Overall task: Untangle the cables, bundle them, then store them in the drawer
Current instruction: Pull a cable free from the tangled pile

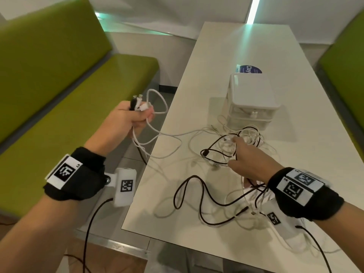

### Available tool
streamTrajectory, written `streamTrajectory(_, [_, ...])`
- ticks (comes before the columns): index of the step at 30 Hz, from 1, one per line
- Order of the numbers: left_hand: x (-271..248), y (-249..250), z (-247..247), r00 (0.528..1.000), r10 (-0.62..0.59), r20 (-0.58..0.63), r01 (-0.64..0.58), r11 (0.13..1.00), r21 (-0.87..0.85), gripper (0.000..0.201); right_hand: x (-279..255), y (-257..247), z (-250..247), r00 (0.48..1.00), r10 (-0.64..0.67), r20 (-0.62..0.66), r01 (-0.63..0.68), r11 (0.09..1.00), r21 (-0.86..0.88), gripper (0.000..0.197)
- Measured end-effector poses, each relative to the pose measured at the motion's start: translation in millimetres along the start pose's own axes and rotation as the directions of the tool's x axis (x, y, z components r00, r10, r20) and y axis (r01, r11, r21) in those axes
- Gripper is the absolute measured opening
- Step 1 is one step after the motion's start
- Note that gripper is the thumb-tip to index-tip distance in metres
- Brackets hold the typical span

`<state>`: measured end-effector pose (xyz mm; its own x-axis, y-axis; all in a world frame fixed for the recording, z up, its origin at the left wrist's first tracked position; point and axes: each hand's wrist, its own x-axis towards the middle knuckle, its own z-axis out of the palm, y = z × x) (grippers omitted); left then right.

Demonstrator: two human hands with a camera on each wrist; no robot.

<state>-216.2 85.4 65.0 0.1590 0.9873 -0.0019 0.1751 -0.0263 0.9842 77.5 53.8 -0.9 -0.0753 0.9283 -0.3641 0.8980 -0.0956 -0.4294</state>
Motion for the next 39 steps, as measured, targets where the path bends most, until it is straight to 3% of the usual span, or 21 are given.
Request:
streamTrajectory(5, [3,1,0,0.988,-0.047,-0.144,0.033,0.995,-0.093,0.028,3,0,-4,1.0,0.018,-0.021,-0.015,0.994,0.109,0.052])
streamTrajectory(10, [5,0,3,0.989,0.025,-0.144,-0.008,0.993,0.116,0.032,5,4,-10,0.992,0.115,0.057,-0.124,0.969,0.215,0.045])
streamTrajectory(16, [6,-13,8,0.966,0.167,-0.196,-0.061,0.888,0.456,0.034,0,9,-14,0.994,0.093,0.058,-0.101,0.985,0.141,0.042])
streamTrajectory(19, [8,-16,4,0.942,0.185,-0.282,-0.027,0.875,0.484,0.03,2,10,-15,0.998,0.045,-0.051,-0.047,0.998,-0.029,0.046])
streamTrajectory(22, [11,-17,-4,0.923,0.198,-0.329,0.008,0.847,0.532,0.03,5,8,-16,0.99,-0.022,-0.138,0.005,0.992,-0.123,0.032])
streamTrajectory(28, [17,-6,-24,0.864,0.292,-0.41,0.006,0.809,0.588,0.023,2,4,-14,0.992,-0.109,-0.06,0.101,0.987,-0.122,0.023])
streamTrajectory(30, [20,-3,-30,0.875,0.299,-0.381,0.025,0.758,0.652,0.02,2,3,-13,0.988,-0.137,-0.067,0.126,0.981,-0.148,0.024])
streamTrajectory(32, [22,-4,-33,0.907,0.257,-0.333,0.053,0.716,0.697,0.021,2,2,-12,0.984,-0.164,-0.067,0.151,0.975,-0.165,0.025])
streamTrajectory(35, [21,-12,-34,0.95,0.121,-0.289,0.113,0.729,0.675,0.026,2,2,-10,0.983,-0.176,-0.044,0.165,0.97,-0.176,0.024])
streamTrajectory(39, [19,-28,-38,0.962,-0.089,-0.258,0.214,0.832,0.512,0.034,4,4,-7,0.987,-0.161,-0.023,0.155,0.972,-0.175,0.022])
